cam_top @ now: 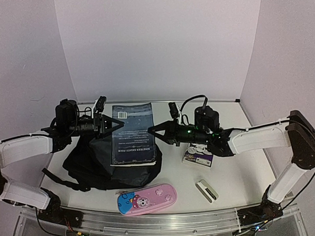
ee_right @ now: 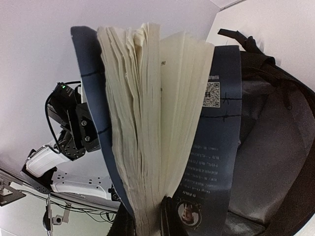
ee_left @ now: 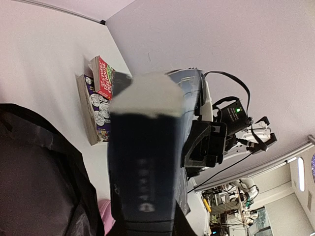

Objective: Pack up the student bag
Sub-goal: Pick up the book from the student bag.

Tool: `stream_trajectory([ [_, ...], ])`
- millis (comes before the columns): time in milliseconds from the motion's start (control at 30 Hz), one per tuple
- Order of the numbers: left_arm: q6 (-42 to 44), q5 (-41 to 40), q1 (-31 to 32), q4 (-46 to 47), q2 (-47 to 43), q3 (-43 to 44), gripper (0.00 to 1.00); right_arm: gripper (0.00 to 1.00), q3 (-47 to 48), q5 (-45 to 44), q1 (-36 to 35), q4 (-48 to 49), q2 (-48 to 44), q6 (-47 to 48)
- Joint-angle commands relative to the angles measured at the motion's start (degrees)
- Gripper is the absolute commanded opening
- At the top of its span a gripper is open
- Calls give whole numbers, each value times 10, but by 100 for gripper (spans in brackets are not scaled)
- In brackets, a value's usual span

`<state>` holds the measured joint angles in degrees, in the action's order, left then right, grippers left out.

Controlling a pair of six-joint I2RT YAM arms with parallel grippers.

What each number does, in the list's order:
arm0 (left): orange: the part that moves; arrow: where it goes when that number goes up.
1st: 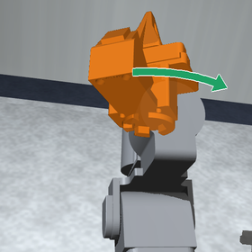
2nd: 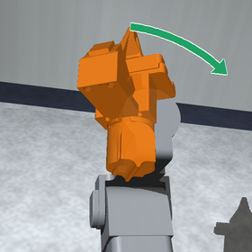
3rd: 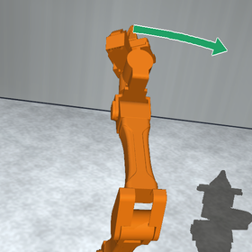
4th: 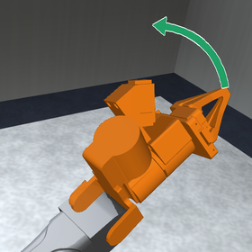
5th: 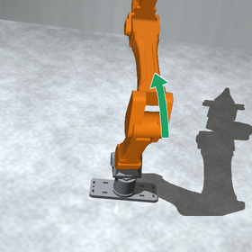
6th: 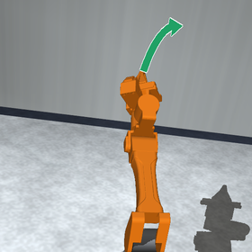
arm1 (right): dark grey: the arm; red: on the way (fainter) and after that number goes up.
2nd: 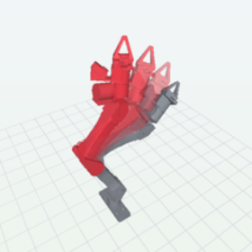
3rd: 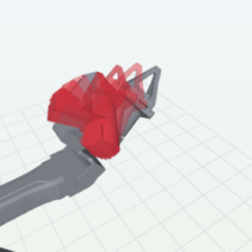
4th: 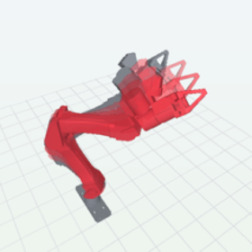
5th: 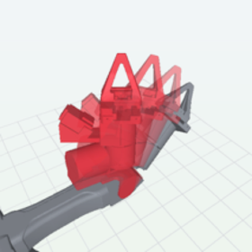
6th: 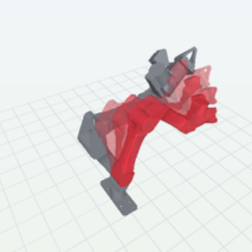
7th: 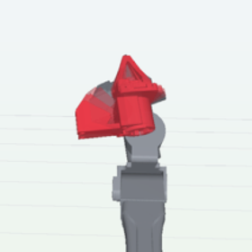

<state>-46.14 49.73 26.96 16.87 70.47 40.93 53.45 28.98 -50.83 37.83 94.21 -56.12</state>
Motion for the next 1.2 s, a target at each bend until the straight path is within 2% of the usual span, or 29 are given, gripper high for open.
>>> stream_trajectory([
  [0,-34,42,4,107,-22,7,5,22,6,12,-1,105,-14,-12],
  [33,-35,42,3,109,-27,8,0,33,5,12,-1,105,-8,-11],
  [133,-39,47,4,120,-44,12,0,53,6,18,-1,106,8,-11],
  [267,-44,57,4,127,-61,22,0,70,16,45,-1,112,32,-11],
  [433,-54,66,4,145,-71,33,0,83,30,82,-2,119,64,-10],
  [567,-51,68,4,140,-71,40,0,85,33,106,-5,151,79,-23],
  [633,-50,67,4,138,-68,39,0,81,37,128,-8,187,81,-35],
  [733,-54,66,4,140,-59,37,0,70,54,159,-16,210,83,-40],
  [867,-54,61,4,139,-54,37,0,43,55,164,-20,223,74,-41],
  [967,-45,51,3,125,-54,37,0,27,44,145,-19,224,62,-38],
  [1067,-22,19,1,73,-62,39,0,14,27,112,-19,225,47,-38],
  [1167,17,-26,-5,-31,-70,51,2,0,4,62,-19,224,31,-39],
])
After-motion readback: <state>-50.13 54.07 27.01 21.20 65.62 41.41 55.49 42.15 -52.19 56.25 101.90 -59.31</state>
